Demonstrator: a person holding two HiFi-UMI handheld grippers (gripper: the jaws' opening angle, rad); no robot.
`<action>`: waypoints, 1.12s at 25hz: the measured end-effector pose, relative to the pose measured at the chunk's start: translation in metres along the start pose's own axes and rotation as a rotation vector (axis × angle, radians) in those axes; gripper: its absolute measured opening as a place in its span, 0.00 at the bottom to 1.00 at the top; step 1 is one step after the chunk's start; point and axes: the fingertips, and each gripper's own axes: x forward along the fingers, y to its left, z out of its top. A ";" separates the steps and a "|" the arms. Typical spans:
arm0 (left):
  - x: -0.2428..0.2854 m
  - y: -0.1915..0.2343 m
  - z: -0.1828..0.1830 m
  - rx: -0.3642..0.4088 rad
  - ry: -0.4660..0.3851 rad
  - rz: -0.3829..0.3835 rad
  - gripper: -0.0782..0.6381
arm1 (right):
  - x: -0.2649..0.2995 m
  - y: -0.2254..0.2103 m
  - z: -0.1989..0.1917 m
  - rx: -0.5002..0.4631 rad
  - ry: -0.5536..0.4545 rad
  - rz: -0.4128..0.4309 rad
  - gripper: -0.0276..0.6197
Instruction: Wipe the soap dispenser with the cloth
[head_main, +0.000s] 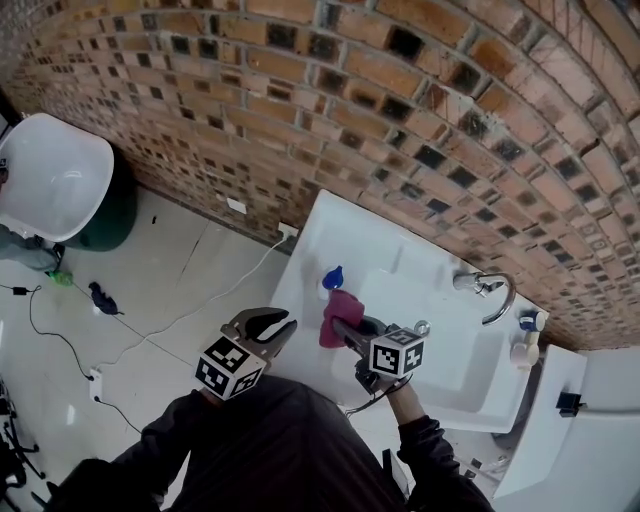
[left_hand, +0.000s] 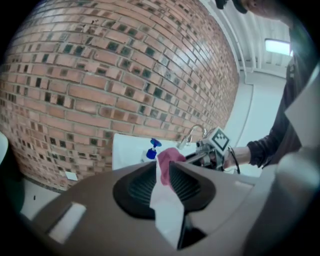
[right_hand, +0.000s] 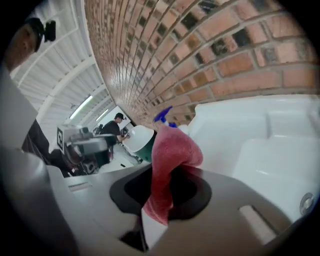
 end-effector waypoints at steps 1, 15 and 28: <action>0.003 -0.001 0.002 0.006 0.002 -0.008 0.23 | -0.008 -0.005 0.013 0.029 -0.042 0.000 0.15; 0.041 0.012 -0.001 0.060 0.087 0.008 0.25 | 0.046 -0.077 0.024 0.347 -0.053 0.076 0.15; 0.153 0.037 -0.028 0.238 0.308 0.097 0.54 | 0.063 -0.074 -0.021 0.091 0.170 -0.064 0.15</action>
